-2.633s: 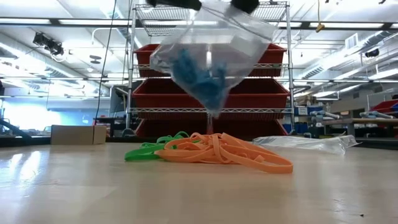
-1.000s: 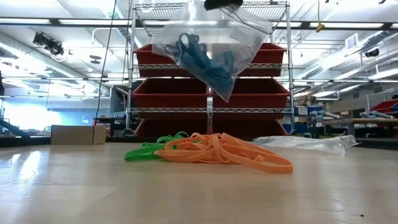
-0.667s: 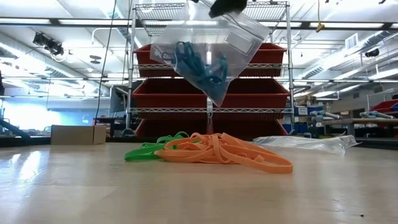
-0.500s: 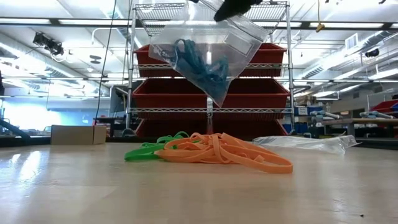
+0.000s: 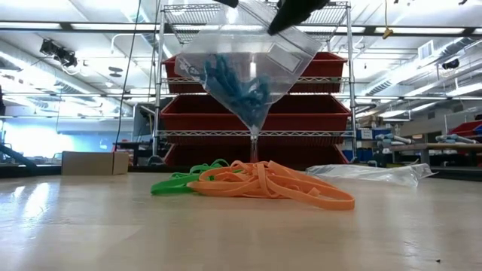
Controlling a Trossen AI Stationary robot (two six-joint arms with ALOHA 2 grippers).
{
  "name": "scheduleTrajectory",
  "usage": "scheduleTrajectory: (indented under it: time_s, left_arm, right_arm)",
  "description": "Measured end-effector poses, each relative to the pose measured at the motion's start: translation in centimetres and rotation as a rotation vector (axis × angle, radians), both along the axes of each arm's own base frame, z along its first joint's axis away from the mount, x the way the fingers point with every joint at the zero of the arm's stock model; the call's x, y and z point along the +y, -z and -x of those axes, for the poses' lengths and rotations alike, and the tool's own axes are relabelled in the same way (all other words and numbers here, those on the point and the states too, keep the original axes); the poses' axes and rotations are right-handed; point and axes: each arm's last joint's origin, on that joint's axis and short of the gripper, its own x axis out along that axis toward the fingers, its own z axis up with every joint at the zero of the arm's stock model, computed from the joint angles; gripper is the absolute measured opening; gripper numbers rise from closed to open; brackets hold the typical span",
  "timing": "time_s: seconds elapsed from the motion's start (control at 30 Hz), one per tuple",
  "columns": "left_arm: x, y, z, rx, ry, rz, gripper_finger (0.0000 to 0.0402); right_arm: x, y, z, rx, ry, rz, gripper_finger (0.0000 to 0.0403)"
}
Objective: Sort rubber bands
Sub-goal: Close the top left transparent zip bag
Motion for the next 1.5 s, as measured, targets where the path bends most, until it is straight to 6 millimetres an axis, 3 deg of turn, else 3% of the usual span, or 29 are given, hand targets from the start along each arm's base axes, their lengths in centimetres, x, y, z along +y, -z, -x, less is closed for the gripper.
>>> scheduleTrajectory:
  time_s: [0.1,0.27,0.43,0.83,1.17,1.4,1.5]
  left_arm:
    - [0.0,0.0,0.0,-0.002,0.000,0.000,0.0000]
    - [0.0,-0.4,0.0,-0.010,0.001,0.001,0.0000]
    - [0.0,-1.3,0.1,-0.022,0.005,-0.002,0.0000]
    - [-0.2,-1.6,0.1,-0.025,0.011,-0.011,0.0000]
    - [-0.3,-1.3,0.3,0.006,0.012,-0.021,0.0000]
    - [-0.3,-1.1,0.5,0.031,0.008,-0.019,0.0002]
    - [-0.2,-1.0,0.5,0.035,-0.011,-0.015,0.0024]
  right_arm:
    - [0.0,0.2,0.2,0.025,-0.002,0.004,0.0057]
    - [0.0,0.4,0.4,0.058,-0.017,0.022,0.0008]
    - [-0.1,0.4,0.5,0.062,0.007,0.001,0.0002]
    - [-0.3,0.6,0.7,0.092,0.063,0.010,0.0068]
    - [-0.4,0.7,0.8,0.108,0.052,0.017,0.0004]
    - [-0.3,0.7,0.8,0.109,0.015,0.032,0.0001]
    - [-0.3,0.7,0.8,0.109,0.012,0.030,0.0000]
